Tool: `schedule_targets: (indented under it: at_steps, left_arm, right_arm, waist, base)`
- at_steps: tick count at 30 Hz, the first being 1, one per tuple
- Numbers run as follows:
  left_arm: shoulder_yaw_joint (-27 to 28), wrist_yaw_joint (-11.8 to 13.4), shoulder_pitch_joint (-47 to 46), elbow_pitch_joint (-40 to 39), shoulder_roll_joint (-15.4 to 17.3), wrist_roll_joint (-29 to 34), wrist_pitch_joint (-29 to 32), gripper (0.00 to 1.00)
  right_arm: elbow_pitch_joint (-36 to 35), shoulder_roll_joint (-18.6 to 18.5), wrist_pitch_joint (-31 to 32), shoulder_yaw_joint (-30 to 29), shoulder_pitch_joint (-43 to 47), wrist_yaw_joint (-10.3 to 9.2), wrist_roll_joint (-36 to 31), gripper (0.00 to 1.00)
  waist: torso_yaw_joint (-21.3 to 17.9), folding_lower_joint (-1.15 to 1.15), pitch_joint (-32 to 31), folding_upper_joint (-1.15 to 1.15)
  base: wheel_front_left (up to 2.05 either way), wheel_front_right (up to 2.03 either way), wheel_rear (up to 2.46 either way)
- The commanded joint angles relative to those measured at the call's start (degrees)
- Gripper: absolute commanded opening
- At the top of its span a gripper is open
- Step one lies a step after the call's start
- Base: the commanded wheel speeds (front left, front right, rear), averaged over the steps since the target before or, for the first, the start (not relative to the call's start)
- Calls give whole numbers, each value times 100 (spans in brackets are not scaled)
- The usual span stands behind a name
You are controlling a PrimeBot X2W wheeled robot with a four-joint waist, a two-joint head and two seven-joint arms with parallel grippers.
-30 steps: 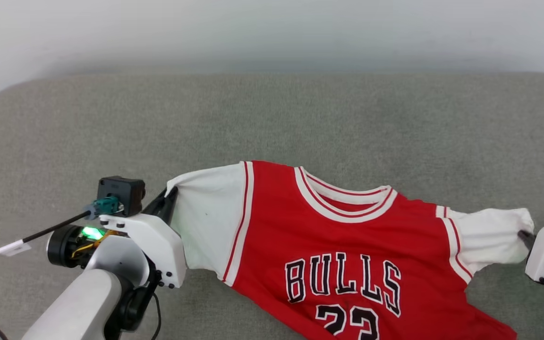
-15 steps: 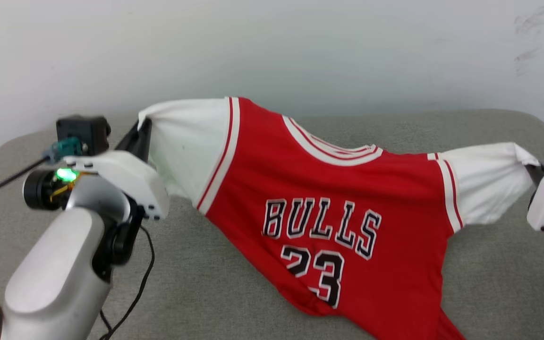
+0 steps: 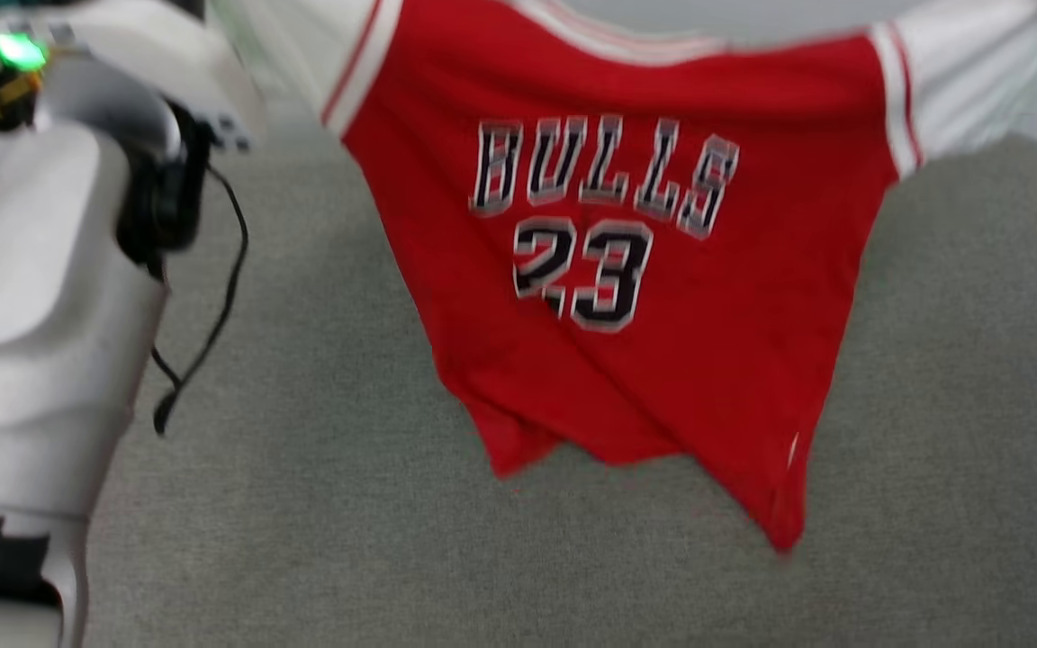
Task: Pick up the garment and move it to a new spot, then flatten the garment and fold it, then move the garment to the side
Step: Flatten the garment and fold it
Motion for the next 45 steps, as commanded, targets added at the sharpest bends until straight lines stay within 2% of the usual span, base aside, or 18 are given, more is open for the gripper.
schedule_targets:
  at_steps: [1, 9, 15, 22, 28, 35, 40, 45]
  left_arm:
    - [60, -49, -389, 147, -24, 50, -112, 0]
    - [220, -287, -2133, 903, 88, 277, -638, 0]
    - [319, -435, -3160, 1034, 205, 376, -982, 0]
    - [321, -545, -3660, 1191, 220, 425, -1206, 0]
    - [325, -664, -3485, 1513, 145, 344, -1321, 0]
    - [339, -905, -3029, 2172, -136, 189, -1477, 0]
    - [451, -1078, -2330, 2535, -371, 37, -1525, 0]
    - [765, -1207, -1159, 2441, -593, -116, -1533, 0]
  right_arm:
    - [72, -55, -164, 48, -420, -4, -77, 0]
    - [502, 38, -996, 258, -2233, -4, -327, 0]
    - [681, 87, -1530, 460, -3353, -4, -384, 0]
    - [908, 118, -1916, 764, -4106, -4, -240, 0]
    - [1175, 205, -2025, 1066, -4111, -4, -156, 0]
    - [1886, 459, -2062, 1373, -3730, -4, 59, 0]
    - [2414, 556, -2201, 1562, -3094, -4, 319, 0]
    - [2658, 525, -2436, 1758, -2071, -4, 653, 0]
  waist:
    - [-27, 0, 554, 0]
    - [-175, 0, 1553, 0]
    - [-297, 0, 2172, 0]
    - [-324, 0, 2710, 0]
    - [-310, 0, 2913, 0]
    - [-200, 0, 2944, 0]
    - [-62, 0, 2619, 0]
    - [68, 0, 1986, 0]
  base:
    - [0, 0, 0]
    - [0, 0, 0]
    - [0, 0, 0]
    - [0, 0, 0]
    - [0, 0, 0]
    - [0, 0, 0]
    - [0, 0, 0]
    - [0, 0, 0]
